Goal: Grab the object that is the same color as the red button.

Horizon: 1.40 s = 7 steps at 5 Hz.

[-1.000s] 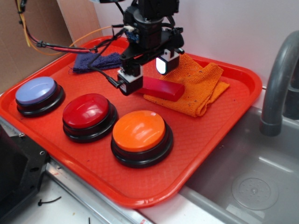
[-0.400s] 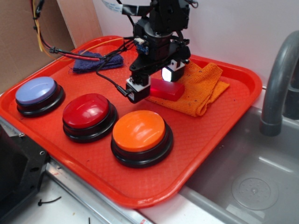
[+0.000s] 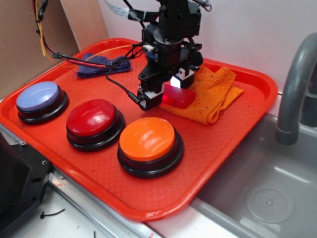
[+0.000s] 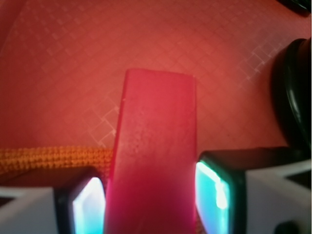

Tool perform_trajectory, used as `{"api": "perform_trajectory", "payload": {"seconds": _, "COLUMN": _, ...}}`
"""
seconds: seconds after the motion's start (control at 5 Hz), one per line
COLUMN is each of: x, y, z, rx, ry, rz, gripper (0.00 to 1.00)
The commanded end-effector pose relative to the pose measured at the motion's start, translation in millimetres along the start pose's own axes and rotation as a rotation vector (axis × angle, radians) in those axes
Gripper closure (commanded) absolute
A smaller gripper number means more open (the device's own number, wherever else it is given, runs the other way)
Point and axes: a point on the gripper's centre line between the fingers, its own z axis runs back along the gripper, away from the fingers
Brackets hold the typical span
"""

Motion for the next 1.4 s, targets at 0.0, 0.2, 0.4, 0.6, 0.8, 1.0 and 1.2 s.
{"api": "perform_trajectory", "payload": {"seconds": 0.0, "x": 30.4, "y": 0.7, "z": 33.6, "rx": -0.112, "ry": 0.13, "rz": -0.173, "gripper": 1.0}}
{"api": "perform_trajectory", "payload": {"seconds": 0.2, "x": 49.1, "y": 3.1, "z": 65.1, "rx": -0.17, "ry": 0.145, "rz": -0.281, "gripper": 1.0}}
{"api": "perform_trajectory", "payload": {"seconds": 0.4, "x": 70.3, "y": 0.8, "z": 95.3, "rx": -0.161, "ry": 0.271, "rz": -0.526, "gripper": 1.0}}
{"api": "perform_trajectory", "payload": {"seconds": 0.6, "x": 85.2, "y": 0.9, "z": 119.3, "rx": -0.202, "ry": 0.263, "rz": -0.774, "gripper": 1.0}}
{"api": "perform_trajectory", "payload": {"seconds": 0.8, "x": 102.8, "y": -0.7, "z": 147.5, "rx": -0.255, "ry": 0.262, "rz": -0.942, "gripper": 1.0}}
{"api": "perform_trajectory", "payload": {"seconds": 1.0, "x": 114.9, "y": 4.0, "z": 169.7, "rx": -0.348, "ry": 0.231, "rz": -1.04, "gripper": 1.0}}
{"api": "perform_trajectory", "payload": {"seconds": 1.2, "x": 122.2, "y": 4.4, "z": 178.2, "rx": -0.37, "ry": 0.227, "rz": -1.067, "gripper": 1.0}}
